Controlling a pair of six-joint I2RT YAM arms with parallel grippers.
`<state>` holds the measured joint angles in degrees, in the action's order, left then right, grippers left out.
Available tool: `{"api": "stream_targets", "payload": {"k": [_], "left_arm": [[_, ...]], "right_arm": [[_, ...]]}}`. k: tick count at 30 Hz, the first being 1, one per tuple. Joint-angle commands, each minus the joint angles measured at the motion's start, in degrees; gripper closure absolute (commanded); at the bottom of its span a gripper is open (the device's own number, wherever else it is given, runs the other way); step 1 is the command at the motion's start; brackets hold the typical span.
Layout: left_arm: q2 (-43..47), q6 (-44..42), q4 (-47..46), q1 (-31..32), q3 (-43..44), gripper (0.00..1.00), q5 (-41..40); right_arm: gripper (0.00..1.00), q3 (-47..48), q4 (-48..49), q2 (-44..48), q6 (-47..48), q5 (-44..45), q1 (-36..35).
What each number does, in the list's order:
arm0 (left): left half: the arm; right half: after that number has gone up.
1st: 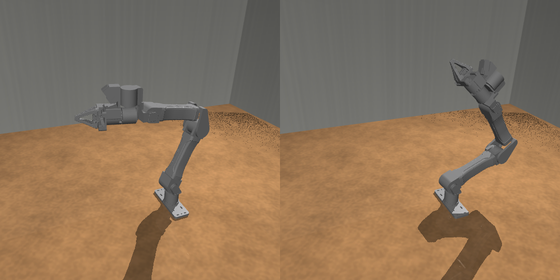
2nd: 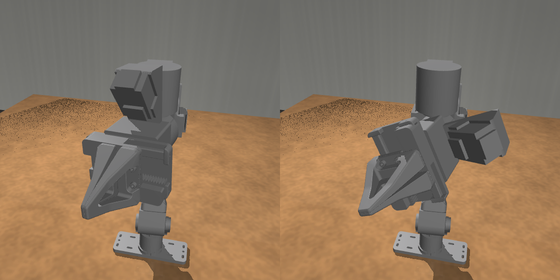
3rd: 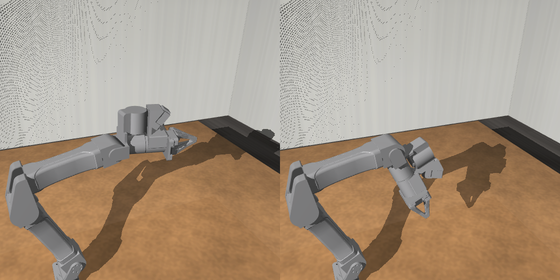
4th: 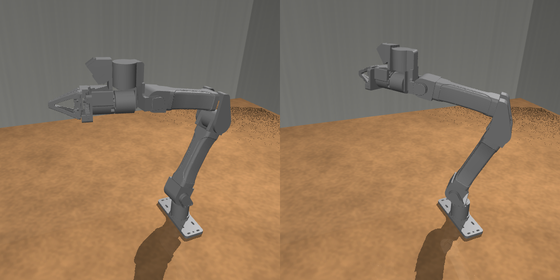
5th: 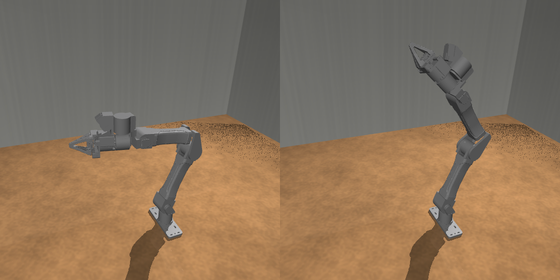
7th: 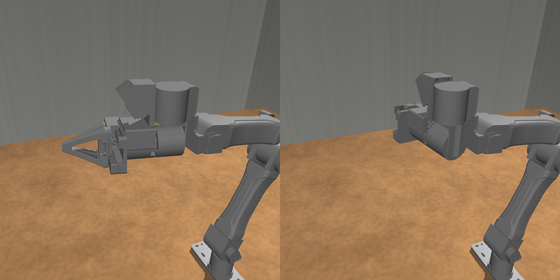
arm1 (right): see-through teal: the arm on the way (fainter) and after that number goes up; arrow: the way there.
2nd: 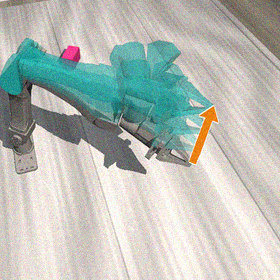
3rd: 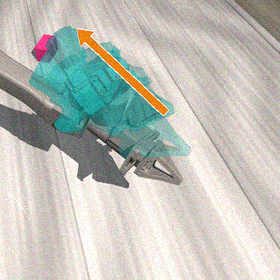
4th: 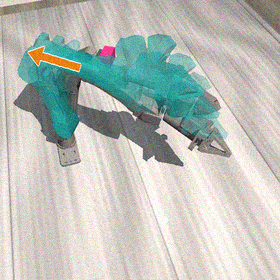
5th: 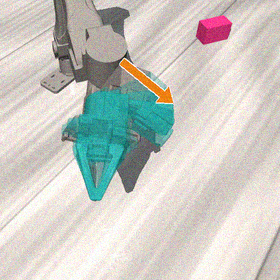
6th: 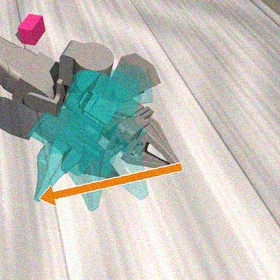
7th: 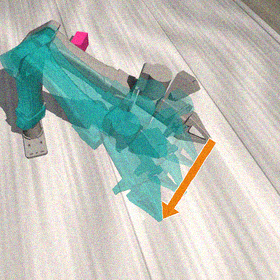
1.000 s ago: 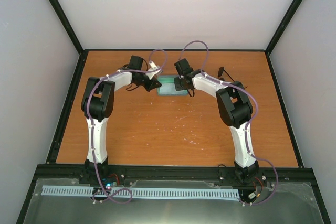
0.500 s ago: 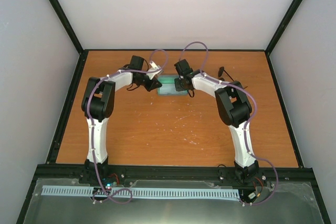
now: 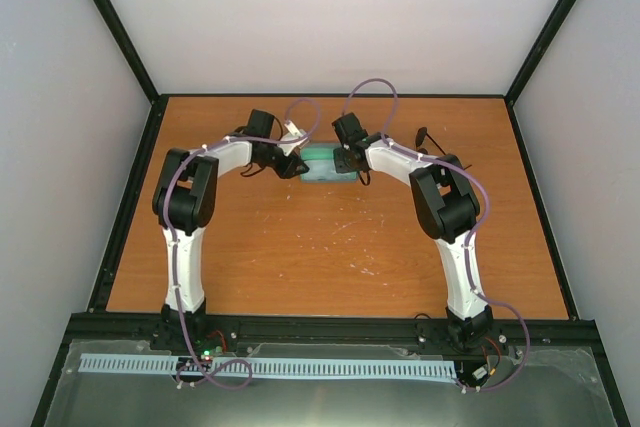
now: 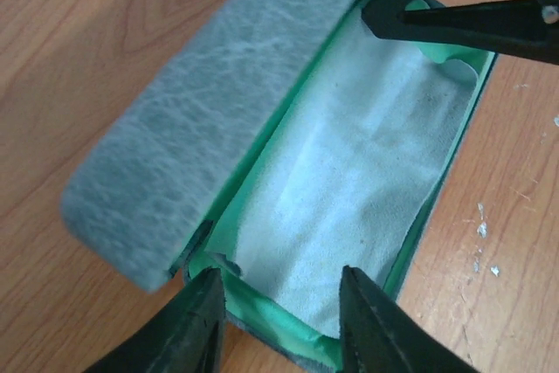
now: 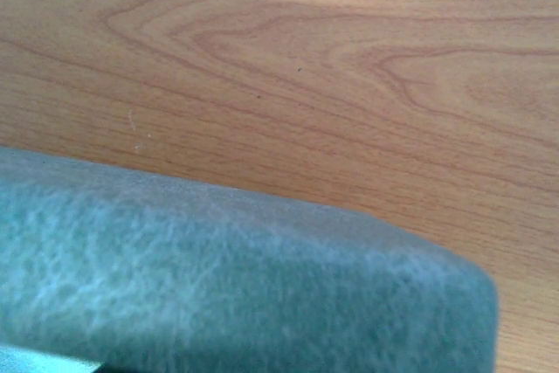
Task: Organize the sunglasses
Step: Place the glasses cleaning cloth in the sunglasses case, then adjust the sunglasses at the center of the board.
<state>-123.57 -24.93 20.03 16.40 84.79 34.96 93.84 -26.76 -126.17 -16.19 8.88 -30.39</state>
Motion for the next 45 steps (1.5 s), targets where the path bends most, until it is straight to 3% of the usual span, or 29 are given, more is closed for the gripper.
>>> {"api": "stream_targets", "payload": {"k": [1, 11, 16, 22, 23, 28, 32, 45], "left_arm": [[4.3, 0.6, -2.2, 0.5, -1.7, 0.61, -1.0], [10.2, 2.1, -6.3, 0.5, -7.9, 0.37, -3.3], [12.7, 2.5, -7.4, 0.5, -10.4, 0.36, -4.4], [16.0, 2.7, -8.5, 0.5, -13.6, 0.37, -4.9], [16.3, 2.6, -8.6, 0.5, -14.0, 0.37, -5.0], [17.1, 2.5, -9.2, 0.5, -15.5, 0.38, -5.1], [17.4, 2.6, -9.6, 0.5, -16.2, 0.38, -5.3], [17.9, 2.5, -10.1, 0.4, -17.2, 0.38, -6.0]], "right_arm": [[0.65, -0.2, 1.1, 3.8, -0.5, 2.8, 0.4], [0.57, -3.6, 2.5, 11.5, -2.8, 4.6, 0.4], [0.6, -5.1, 1.7, 16.0, -4.7, 7.2, 0.7], [0.95, -8.0, -4.3, 19.5, -9.5, 14.9, 7.8], [0.97, -8.2, -5.8, 19.3, -10.3, 14.8, 10.1], [0.97, -12.2, -5.4, 19.1, -10.5, 12.9, 18.8], [0.97, -12.4, -5.0, 17.5, -10.1, 12.8, 21.2], [0.97, -7.8, -5.6, 7.3, -10.7, 7.3, 22.4]]}}
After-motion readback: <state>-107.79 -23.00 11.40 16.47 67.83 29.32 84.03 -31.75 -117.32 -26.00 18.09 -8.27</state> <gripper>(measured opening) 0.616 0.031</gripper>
